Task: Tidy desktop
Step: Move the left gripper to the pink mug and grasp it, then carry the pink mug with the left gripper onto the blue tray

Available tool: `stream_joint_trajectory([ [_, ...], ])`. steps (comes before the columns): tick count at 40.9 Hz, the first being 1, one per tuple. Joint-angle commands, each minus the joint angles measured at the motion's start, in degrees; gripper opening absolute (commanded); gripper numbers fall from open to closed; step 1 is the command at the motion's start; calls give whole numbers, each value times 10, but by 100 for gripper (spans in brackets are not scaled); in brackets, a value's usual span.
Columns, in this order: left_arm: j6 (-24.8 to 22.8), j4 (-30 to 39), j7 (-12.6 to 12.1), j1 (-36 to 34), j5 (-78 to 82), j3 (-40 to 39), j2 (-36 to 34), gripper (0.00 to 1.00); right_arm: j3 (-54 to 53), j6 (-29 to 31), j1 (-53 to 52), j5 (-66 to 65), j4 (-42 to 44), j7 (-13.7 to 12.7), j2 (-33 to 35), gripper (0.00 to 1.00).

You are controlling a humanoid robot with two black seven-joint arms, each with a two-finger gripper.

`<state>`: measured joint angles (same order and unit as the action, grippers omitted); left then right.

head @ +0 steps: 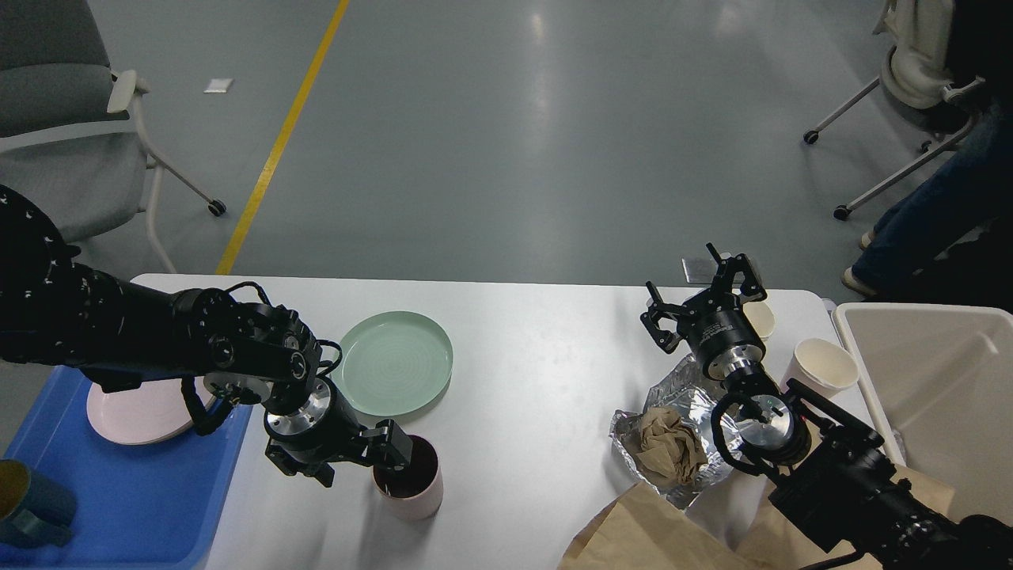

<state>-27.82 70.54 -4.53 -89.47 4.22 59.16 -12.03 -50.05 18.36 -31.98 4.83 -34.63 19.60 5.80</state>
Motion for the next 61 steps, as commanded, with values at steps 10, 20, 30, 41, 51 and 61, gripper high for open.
stream_joint_trajectory([
  [10, 67, 0, 0, 47, -1, -1, 19, 84, -1, 0, 0, 0, 0, 0, 0, 100],
  [20, 102, 0, 0, 73, 0, -8, 24, 74, -1, 0, 0, 0, 0, 0, 0, 100],
  [30, 103, 0, 0, 73, 0, -2, 23, 27, -1, 0, 0, 0, 0, 0, 0, 100],
  [41, 101, 0, -4, 72, 2, 1, 21, 0, -1, 0, 0, 0, 0, 0, 0, 100],
  [51, 23, -1, -3, 35, 11, 7, 5, 0, -1, 0, 0, 0, 0, 0, 0, 100],
  [61, -179, 0, -6, -95, 16, 26, -68, 0, -1, 0, 0, 0, 0, 0, 0, 100],
])
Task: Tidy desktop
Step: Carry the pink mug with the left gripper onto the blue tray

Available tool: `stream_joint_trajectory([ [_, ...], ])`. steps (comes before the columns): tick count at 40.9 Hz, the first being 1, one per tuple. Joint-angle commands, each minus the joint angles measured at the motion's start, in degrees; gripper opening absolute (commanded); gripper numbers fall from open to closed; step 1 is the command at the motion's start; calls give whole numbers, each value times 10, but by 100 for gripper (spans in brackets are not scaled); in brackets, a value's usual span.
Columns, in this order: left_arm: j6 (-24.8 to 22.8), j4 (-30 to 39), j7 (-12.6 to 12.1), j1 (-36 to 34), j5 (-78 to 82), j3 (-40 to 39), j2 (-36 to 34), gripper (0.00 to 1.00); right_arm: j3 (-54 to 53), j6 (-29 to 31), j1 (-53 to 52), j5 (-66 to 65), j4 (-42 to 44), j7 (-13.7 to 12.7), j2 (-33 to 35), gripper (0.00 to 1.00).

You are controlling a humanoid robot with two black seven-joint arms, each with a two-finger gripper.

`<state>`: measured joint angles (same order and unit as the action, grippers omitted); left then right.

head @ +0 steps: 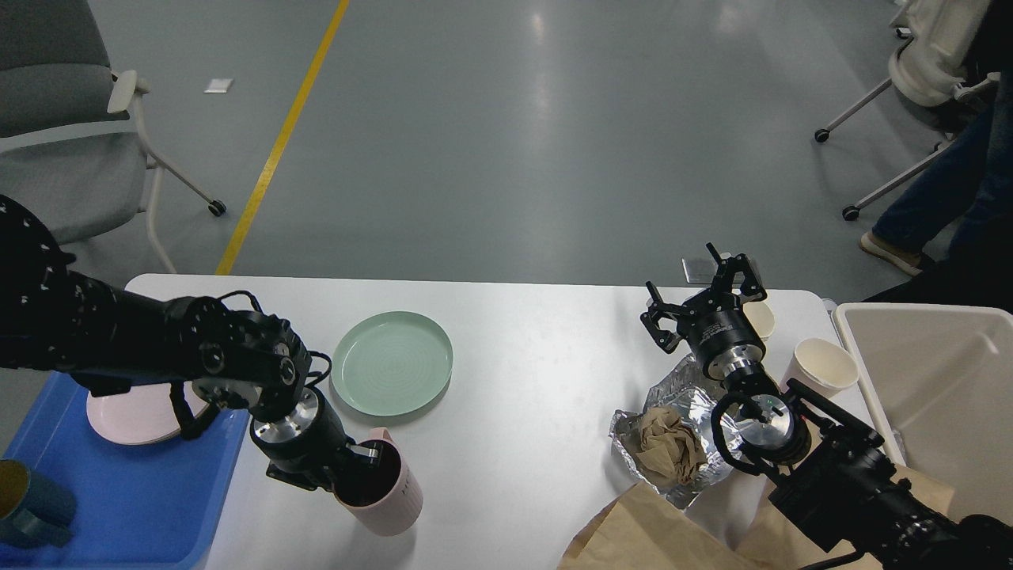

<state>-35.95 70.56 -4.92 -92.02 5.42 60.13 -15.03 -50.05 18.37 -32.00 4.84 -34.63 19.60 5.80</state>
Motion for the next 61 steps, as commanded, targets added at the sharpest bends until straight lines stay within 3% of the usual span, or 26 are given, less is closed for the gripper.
stream_joint_trajectory([
  [1, -132, 1, -3, -103, 7, 31, -53, 0, -1, 0, 0, 0, 0, 0, 0, 100],
  [5, -190, 12, -2, -177, 14, 75, -87, 0, 0, -1, 0, 0, 0, 0, 0, 100],
  [9, -190, 26, 4, -251, 41, 134, -116, 0, 0, 0, 0, 0, 0, 0, 0, 100],
  [17, -186, 19, 11, -226, 92, 181, -150, 0, -1, 0, 0, 0, 0, 0, 0, 100],
  [21, -128, 19, 11, -163, 93, 179, -170, 0, 0, 0, 0, 0, 0, 0, 0, 100],
  [24, -68, 19, 10, -114, 94, 180, -173, 0, 0, 0, 0, 0, 0, 0, 0, 100],
  [25, -27, 19, 8, -80, 94, 178, -174, 0, 0, 0, 0, 0, 0, 0, 0, 100],
  [29, 33, 18, 6, -24, 94, 177, -174, 0, 0, 0, 0, 0, 0, 0, 0, 100],
  [43, 124, -19, 10, 82, 110, 183, -183, 0, -1, 0, 0, 0, 0, 0, 0, 100],
  [52, 148, -26, 10, 87, 109, 181, -185, 0, 0, -1, 0, 0, 0, 0, 0, 100],
  [57, 168, -32, 8, 90, 109, 178, -183, 10, 0, 0, 0, 0, 0, 0, 0, 100],
  [61, 191, -32, 7, 91, 103, 177, -183, 35, 0, 0, 0, 0, 0, 0, 0, 100],
])
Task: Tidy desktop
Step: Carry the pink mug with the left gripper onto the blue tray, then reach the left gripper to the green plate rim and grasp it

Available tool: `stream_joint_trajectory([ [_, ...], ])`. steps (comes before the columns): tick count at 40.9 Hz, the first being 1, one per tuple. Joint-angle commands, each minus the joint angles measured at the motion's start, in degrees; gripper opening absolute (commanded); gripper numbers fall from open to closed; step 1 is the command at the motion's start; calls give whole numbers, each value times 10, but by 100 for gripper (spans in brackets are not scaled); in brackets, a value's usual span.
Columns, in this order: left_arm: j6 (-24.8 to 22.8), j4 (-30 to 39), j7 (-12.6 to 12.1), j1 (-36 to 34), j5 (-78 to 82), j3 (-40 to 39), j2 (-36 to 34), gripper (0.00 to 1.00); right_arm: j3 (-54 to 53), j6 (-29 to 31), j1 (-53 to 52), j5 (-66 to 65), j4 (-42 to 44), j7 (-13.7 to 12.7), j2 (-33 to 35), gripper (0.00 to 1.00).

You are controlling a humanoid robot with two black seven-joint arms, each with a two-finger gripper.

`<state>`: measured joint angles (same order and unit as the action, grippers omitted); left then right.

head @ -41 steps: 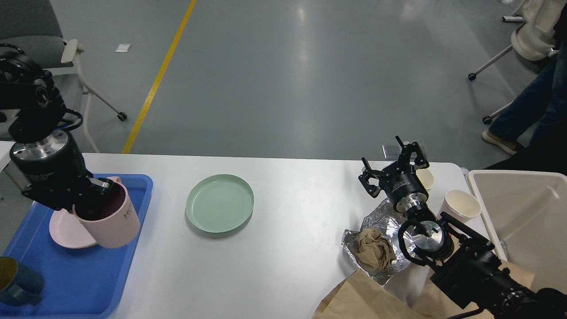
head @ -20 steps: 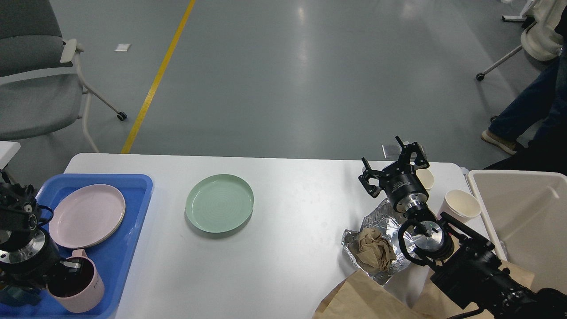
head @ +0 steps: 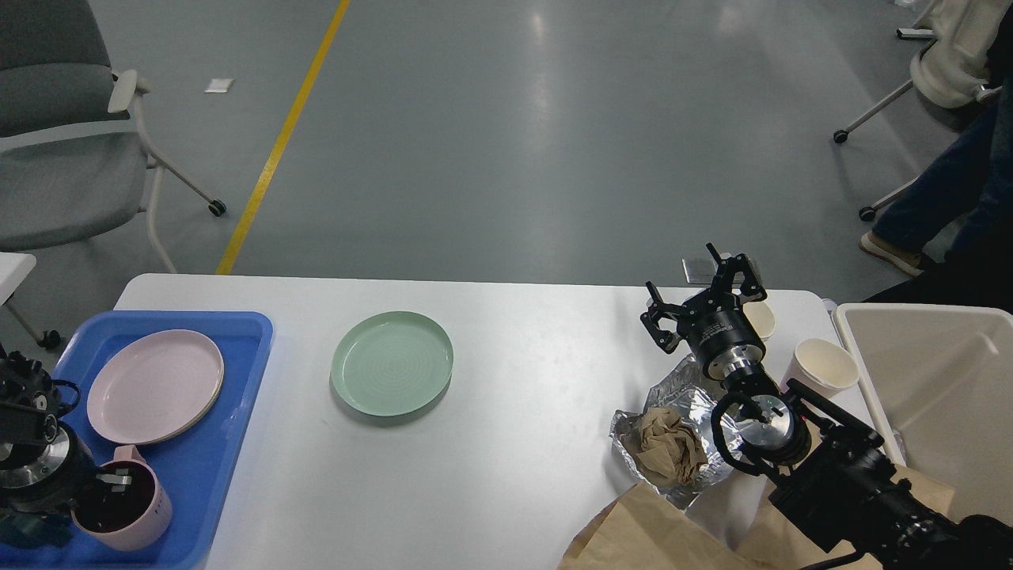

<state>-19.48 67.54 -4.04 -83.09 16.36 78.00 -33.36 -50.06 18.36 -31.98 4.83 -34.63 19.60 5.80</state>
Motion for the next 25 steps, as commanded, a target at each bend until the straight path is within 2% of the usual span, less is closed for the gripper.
stream_joint_trajectory([
  [1, 31, -1, -4, 2, -9, -2, -1, 44, 0, 0, 0, 0, 0, 0, 0, 100],
  [4, 33, -1, -4, -1, -11, -4, -2, 72, 0, 0, 0, 0, 0, 0, 0, 100],
  [6, 32, -1, -4, -5, -12, -5, -3, 85, 0, 0, 0, 0, 0, 0, 0, 100],
  [10, 28, 0, -8, -8, -12, -5, -10, 92, 0, 0, 0, 0, 0, 0, 0, 100],
  [12, 6, 0, -8, -14, -12, -5, -21, 96, 0, -1, 0, 0, 0, 0, 0, 100],
  [16, -44, 0, -7, -46, -12, -5, -32, 96, 0, 0, 0, 0, 0, 0, 0, 100],
  [20, -126, 0, -5, -106, -13, -7, -62, 97, 0, 0, 0, 0, 0, 0, 0, 100],
  [21, -177, -1, -4, -147, -13, -11, -80, 97, 0, -1, 0, 0, 0, 0, 0, 100],
  [25, -286, -4, -4, -240, -13, -18, -109, 96, 0, 0, 1, 0, 0, 0, 0, 100],
])
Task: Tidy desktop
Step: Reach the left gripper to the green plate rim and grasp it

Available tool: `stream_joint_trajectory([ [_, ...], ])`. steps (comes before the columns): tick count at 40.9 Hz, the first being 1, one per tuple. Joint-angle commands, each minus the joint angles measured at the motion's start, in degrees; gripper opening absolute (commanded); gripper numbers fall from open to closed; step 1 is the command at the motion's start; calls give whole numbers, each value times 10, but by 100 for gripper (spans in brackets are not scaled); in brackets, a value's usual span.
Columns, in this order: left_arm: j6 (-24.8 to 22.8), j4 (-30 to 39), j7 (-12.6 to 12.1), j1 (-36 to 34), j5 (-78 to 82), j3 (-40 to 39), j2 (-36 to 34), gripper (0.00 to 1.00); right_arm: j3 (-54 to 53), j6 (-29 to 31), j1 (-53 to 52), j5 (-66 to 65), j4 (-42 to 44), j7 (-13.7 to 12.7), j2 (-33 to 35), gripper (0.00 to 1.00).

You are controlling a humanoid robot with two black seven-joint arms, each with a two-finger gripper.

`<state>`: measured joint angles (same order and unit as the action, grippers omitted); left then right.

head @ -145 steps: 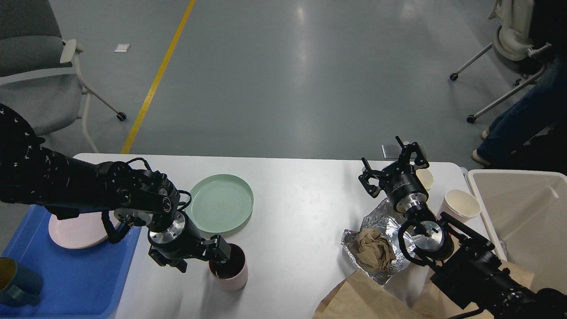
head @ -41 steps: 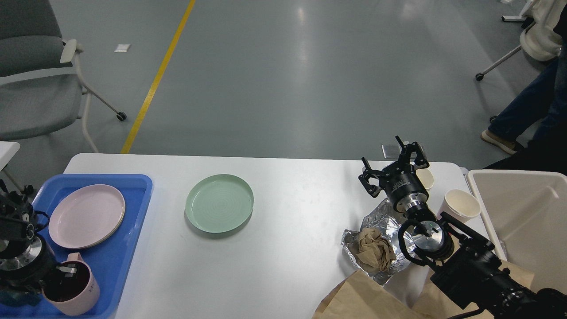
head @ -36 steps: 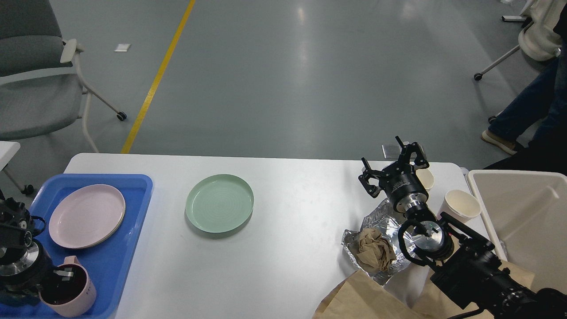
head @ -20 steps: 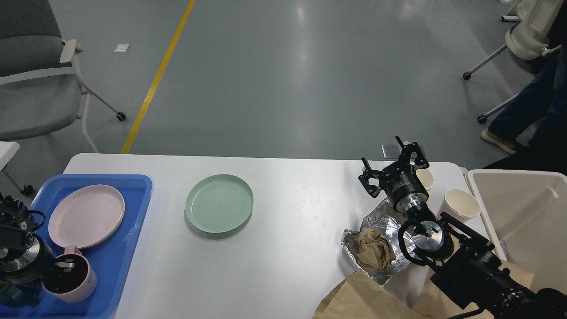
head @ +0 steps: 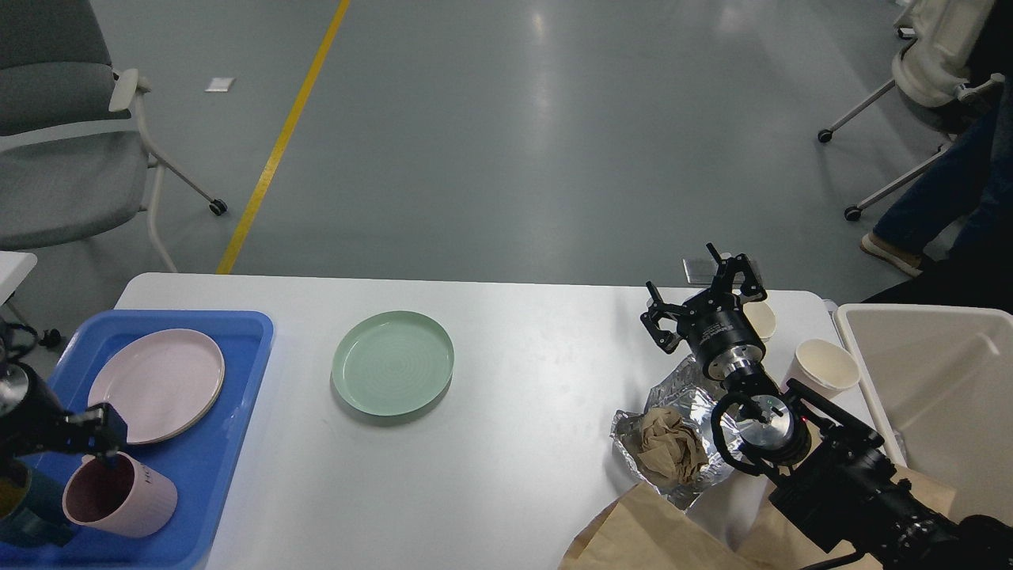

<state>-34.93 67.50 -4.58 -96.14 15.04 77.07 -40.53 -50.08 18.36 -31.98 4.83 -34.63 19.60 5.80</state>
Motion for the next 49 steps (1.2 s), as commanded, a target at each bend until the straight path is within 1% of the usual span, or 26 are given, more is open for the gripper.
stream_joint_trajectory([
  [1, -154, -5, 1, -133, -1, -10, -42, 96, 0, 0, 1, 1, 0, 0, 0, 100],
  [3, -188, -8, 2, -171, -3, -16, -48, 96, 1, 0, 0, 0, 0, 0, 0, 100],
  [5, -198, -8, -2, -196, -31, -30, -46, 96, 1, 0, 0, 0, 0, 0, 0, 100],
  [8, -181, -8, -3, -188, -82, -34, -39, 96, 1, 0, 0, 0, 0, 0, 0, 100],
  [11, -140, -8, -3, -155, -128, -38, -25, 95, 0, 0, 0, 0, 0, 0, 0, 100],
  [15, -46, -8, -6, -95, -185, -50, 5, 95, 0, 0, 0, 0, 0, 0, 0, 100],
  [16, 15, -8, -11, -65, -207, -68, 26, 95, 0, 0, 0, 0, 0, 0, 0, 100],
  [17, 57, -8, -18, -40, -219, -82, 40, 95, 0, -1, 0, 0, 0, 0, 0, 100],
  [22, 202, -7, -59, 61, -247, -168, 84, 95, 0, -1, 0, 0, 0, 0, 0, 100],
  [24, 250, -7, -67, 98, -255, -211, 98, 95, 0, 0, 0, 0, 0, 0, 0, 100],
  [25, 292, -7, -68, 128, -257, -248, 107, 95, 0, 0, 0, 0, 0, 0, 0, 100],
  [28, 338, -8, -68, 159, -258, -291, 120, 95, 1, 0, 0, 0, 0, 0, 0, 100],
  [29, 360, -8, -69, 168, -258, -306, 128, 94, 0, 0, 0, 0, 0, 0, 0, 100],
  [30, 369, -8, -69, 170, -258, -312, 133, 93, 0, 0, 0, 0, 0, 0, 0, 100],
  [33, 403, -10, -68, 192, -258, -326, 160, 87, 0, 0, 0, 0, 0, 0, 0, 100],
  [36, 419, -20, -68, 212, -258, -333, 178, 85, 0, -1, 0, 0, 0, 0, 0, 100],
  [43, 428, -44, -68, 237, -259, -343, 197, 80, 0, 0, 0, 0, 0, 0, 0, 100],
  [49, 462, -62, -66, 257, -259, -354, 212, 70, 0, 0, 0, 0, 0, 0, 0, 100],
])
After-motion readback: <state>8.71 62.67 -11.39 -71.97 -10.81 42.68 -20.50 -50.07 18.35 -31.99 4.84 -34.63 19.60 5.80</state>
